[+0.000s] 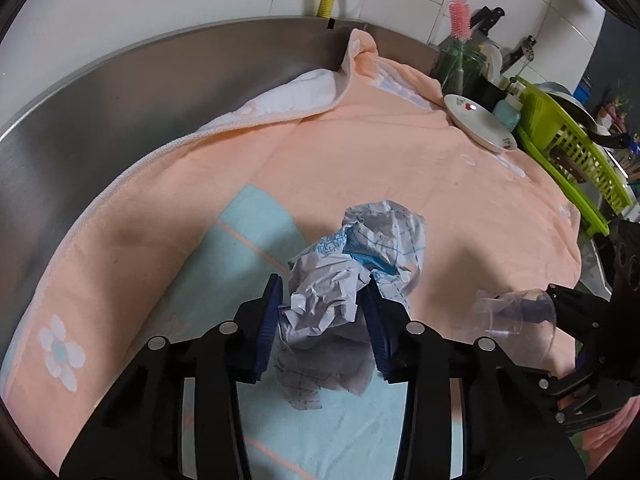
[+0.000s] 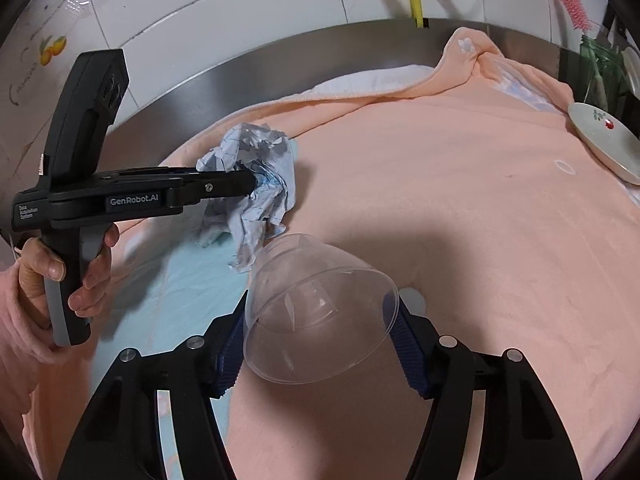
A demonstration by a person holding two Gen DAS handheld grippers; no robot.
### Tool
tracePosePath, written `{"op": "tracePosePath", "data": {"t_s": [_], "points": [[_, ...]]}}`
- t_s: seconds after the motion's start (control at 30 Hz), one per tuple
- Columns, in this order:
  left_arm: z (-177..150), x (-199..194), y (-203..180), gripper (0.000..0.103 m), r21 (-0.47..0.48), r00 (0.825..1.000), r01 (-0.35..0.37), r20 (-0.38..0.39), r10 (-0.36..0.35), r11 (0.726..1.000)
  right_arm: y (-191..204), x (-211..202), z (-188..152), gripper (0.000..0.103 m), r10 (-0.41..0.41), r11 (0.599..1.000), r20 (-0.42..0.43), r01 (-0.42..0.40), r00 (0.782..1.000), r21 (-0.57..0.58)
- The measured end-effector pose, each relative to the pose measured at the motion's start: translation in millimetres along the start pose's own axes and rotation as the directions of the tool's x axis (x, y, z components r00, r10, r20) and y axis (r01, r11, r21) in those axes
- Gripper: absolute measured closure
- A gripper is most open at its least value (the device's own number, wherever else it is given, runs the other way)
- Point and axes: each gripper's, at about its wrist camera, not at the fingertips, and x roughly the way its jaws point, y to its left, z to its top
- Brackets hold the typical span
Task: Collect trash
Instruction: 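Grasp the clear plastic cup with the right tool while the left tool grasps crumpled paper, then carry the clear cup and crumpled paper into the green basket and release both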
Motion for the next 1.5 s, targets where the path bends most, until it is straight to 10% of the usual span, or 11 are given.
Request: {"op": "tracePosePath", "data": {"t_s": [0.83,1.5], "points": [[-59.2,-103.9,-103.3,0.07,0.124,0.986,0.127,0.088,-0.138,0.984,-28.4,-152.1,-106.8,0.041,-0.182,0.971,0.115,0.16,0.976,0.179],[-114.3,-104.7,-268.7,0.07,0.309,0.937,0.336,-0.009,-0.35,0.89,-147.5,-275.7,-255.6,0.04,-0.488,0.773,-0.004,0.433,0.873,0.464]]}}
